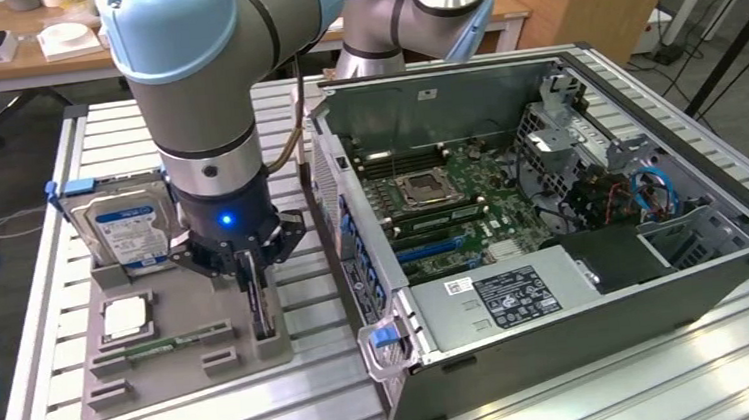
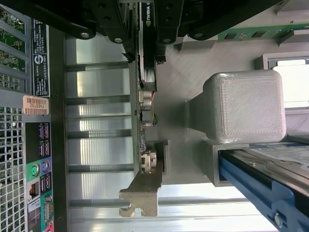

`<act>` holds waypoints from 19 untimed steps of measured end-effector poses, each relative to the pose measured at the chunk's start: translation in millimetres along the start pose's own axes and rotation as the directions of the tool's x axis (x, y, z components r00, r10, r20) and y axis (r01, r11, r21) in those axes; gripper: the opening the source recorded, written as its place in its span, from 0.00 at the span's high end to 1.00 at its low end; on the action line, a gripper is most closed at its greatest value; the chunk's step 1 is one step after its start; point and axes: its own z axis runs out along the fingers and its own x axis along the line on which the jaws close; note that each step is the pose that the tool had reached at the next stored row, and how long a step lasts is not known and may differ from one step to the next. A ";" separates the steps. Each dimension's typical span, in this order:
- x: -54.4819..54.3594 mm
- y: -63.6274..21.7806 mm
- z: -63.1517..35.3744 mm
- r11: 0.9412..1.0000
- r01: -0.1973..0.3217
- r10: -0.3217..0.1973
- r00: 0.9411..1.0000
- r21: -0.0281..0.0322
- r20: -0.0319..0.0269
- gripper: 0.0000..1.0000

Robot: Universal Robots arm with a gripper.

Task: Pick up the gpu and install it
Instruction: 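Pick up the gpu and move the gpu toward the slot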

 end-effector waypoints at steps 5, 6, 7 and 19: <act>0.0 0.1 -0.1 1.000 0.000 0.000 1.000 0.000 0.000 0.73; -0.1 0.1 -0.3 1.000 0.000 0.000 1.000 0.000 0.000 0.73; -0.1 0.1 -0.6 1.000 0.000 0.000 1.000 0.000 0.000 0.73; -0.1 0.2 -5.3 1.000 0.000 0.000 1.000 0.000 0.000 0.73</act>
